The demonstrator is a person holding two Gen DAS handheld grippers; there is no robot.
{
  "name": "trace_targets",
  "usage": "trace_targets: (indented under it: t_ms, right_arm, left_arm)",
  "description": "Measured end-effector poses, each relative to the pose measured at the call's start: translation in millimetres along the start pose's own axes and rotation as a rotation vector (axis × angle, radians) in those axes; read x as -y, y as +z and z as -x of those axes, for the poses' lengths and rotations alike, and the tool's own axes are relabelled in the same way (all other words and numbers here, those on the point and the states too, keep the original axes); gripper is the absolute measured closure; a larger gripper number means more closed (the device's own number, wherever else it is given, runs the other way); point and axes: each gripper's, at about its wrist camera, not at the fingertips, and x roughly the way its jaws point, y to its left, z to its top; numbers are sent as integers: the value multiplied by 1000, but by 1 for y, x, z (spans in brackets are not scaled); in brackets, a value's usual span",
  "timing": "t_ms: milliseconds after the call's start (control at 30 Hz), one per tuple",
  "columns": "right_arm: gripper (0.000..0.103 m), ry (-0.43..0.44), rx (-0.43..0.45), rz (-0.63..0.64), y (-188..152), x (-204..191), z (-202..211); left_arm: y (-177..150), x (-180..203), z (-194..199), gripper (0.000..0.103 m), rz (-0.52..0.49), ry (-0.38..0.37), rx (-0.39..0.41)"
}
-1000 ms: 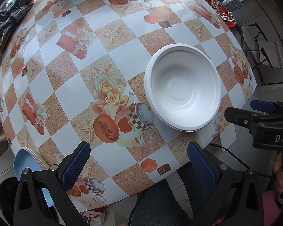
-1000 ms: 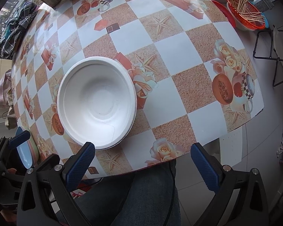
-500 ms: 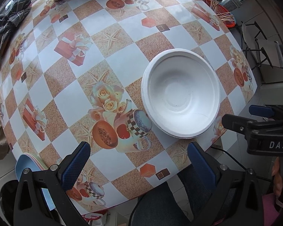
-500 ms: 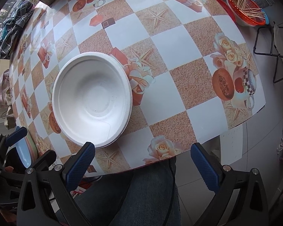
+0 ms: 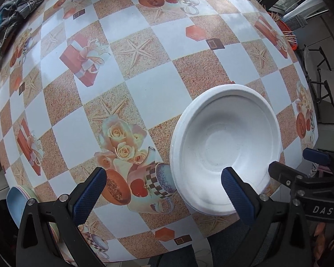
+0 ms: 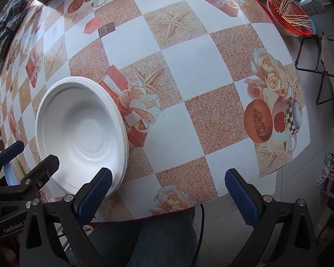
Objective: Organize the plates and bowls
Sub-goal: 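Move both open grippers to the rim of the white bowl stack, then close both grippers on the white bowl stack's rim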
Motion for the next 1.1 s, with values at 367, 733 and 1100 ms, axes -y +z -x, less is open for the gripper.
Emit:
trace_targets:
  t_ms: [367,733,1100]
  right_arm:
    - [1,-25,-54,173,37,-25,-37]
    - [0,24,-21,140,38,-1,-38]
    - [40,50,-33,173,46,-15,-27]
  left_arm:
    - [8,-12,-45,0,46,63,-79]
    - [21,-20,-60,0,77,5,-81]
    - [31,-10,-59,17,79,-9,-110]
